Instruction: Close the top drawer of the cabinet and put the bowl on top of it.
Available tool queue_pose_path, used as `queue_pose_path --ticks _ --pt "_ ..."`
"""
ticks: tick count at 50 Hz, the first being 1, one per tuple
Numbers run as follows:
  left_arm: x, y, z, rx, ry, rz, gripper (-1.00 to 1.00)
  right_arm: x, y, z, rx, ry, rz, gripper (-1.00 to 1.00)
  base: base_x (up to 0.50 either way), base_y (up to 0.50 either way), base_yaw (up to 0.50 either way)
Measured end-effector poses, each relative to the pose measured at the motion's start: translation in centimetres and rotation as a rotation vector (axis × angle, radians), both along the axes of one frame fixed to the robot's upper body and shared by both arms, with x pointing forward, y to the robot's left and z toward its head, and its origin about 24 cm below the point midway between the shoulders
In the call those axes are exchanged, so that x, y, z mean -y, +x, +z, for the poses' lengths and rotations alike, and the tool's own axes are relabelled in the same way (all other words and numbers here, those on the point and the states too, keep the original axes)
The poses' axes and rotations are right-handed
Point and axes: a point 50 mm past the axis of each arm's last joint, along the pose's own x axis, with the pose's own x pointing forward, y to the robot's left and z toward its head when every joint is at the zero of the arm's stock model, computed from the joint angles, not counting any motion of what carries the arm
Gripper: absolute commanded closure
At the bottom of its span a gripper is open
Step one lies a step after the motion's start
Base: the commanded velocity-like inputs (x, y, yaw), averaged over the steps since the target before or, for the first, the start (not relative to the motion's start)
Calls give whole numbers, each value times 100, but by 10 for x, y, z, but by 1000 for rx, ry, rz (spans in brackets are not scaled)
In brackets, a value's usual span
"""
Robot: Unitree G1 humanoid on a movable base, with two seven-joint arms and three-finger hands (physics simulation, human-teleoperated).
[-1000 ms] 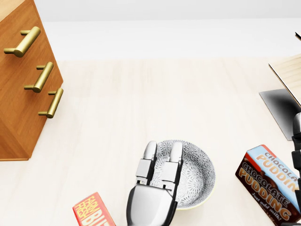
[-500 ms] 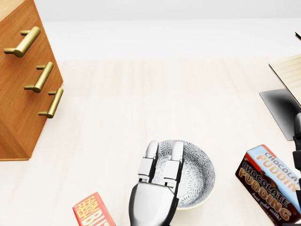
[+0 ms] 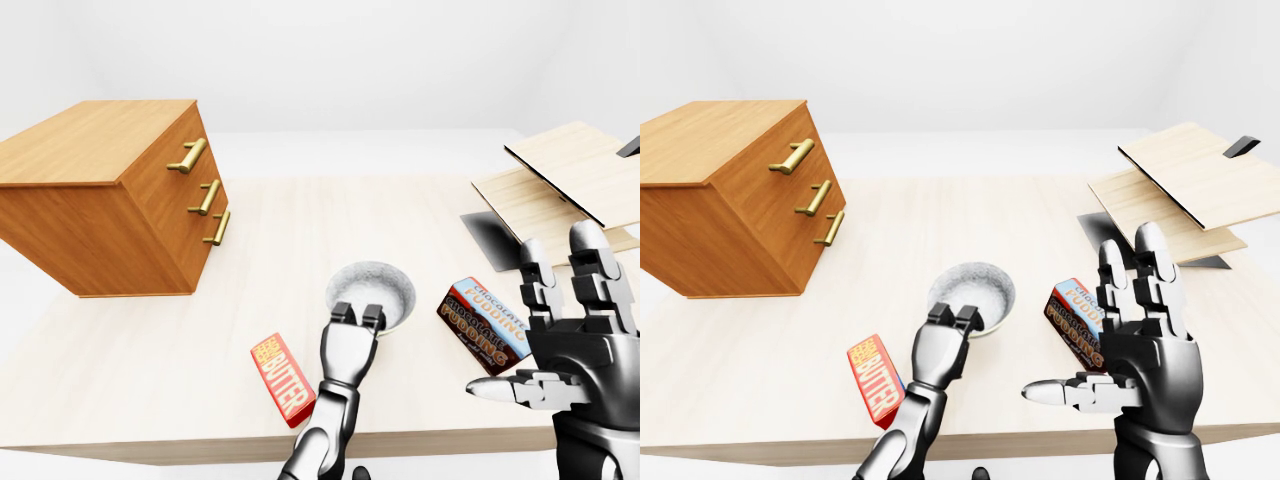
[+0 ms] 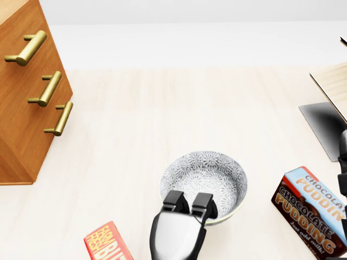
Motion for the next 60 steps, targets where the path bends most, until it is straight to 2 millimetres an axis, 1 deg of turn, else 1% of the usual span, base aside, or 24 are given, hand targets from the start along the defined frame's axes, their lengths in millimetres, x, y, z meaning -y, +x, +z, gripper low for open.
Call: queue_pose_path --ticks 15,23,44,52,60 --pt "-2 0 -5 -31 -13 10 100 0 -1 0 2 0 2 -100 0 0 0" --pt "-4 0 -2 -24 -33 18 100 0 -1 0 2 -1 3 -100 0 0 0" --pt "-17 11 28 56 -100 52 100 -2 0 -1 -6 -1 8 -100 0 0 0" --pt "-22 16 44 82 -113 52 100 -2 1 -2 -9 -1 11 -100 0 0 0" --pt "-28 22 65 109 -120 46 100 -3 1 -2 -11 -2 13 -100 0 0 0"
